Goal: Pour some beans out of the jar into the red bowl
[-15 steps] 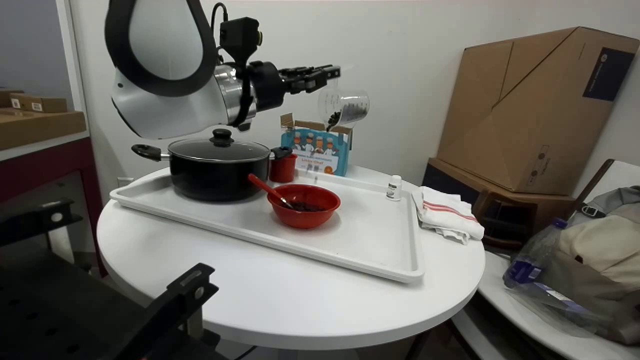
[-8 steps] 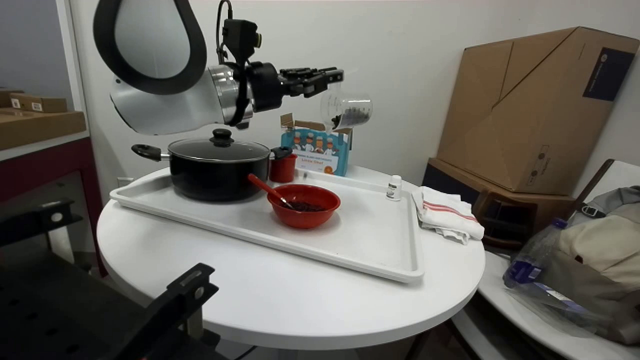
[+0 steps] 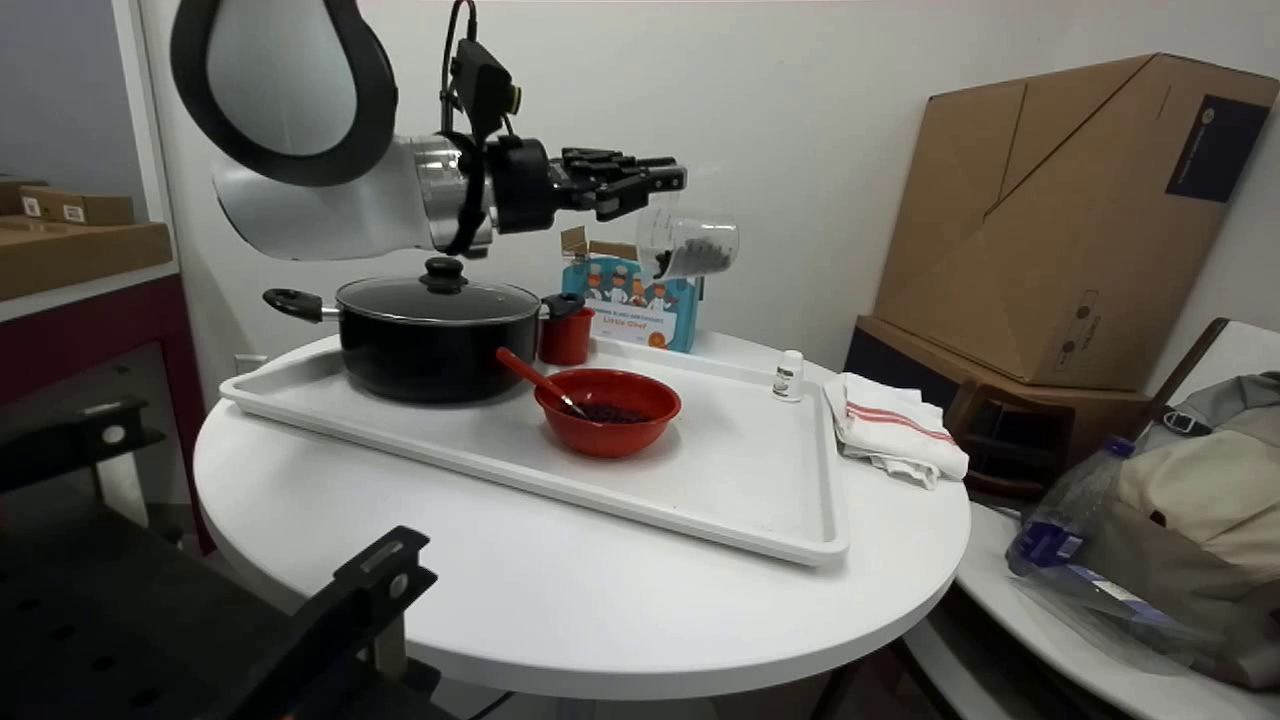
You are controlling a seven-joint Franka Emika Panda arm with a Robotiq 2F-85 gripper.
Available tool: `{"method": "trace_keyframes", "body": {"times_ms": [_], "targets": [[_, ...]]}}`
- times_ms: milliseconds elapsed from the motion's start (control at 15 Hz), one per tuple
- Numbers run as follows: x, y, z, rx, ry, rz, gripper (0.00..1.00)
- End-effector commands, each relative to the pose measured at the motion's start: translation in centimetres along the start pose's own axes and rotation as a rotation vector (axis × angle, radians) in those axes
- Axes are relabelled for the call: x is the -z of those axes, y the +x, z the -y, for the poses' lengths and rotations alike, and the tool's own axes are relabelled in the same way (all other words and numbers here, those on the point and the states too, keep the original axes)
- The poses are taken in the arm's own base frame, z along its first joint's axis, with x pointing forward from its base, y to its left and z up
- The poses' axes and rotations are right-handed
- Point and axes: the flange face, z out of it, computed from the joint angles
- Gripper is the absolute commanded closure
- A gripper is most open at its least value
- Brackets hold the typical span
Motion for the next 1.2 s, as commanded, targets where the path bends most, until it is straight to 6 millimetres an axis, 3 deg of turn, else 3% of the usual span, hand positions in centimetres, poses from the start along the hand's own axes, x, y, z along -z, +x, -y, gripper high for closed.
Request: {"method": "trace_keyframes", "body": {"times_ms": [0, 533, 1133], "targets": [[-0.5, 0.6, 0.6, -0.005, 0.127, -0.023, 0.9], [-2.9, 1.6, 2.3, -0.089, 0.41, -0.043, 0.89], [-3.5, 2.2, 1.6, -0.253, 0.857, -0.165, 0.89]]}}
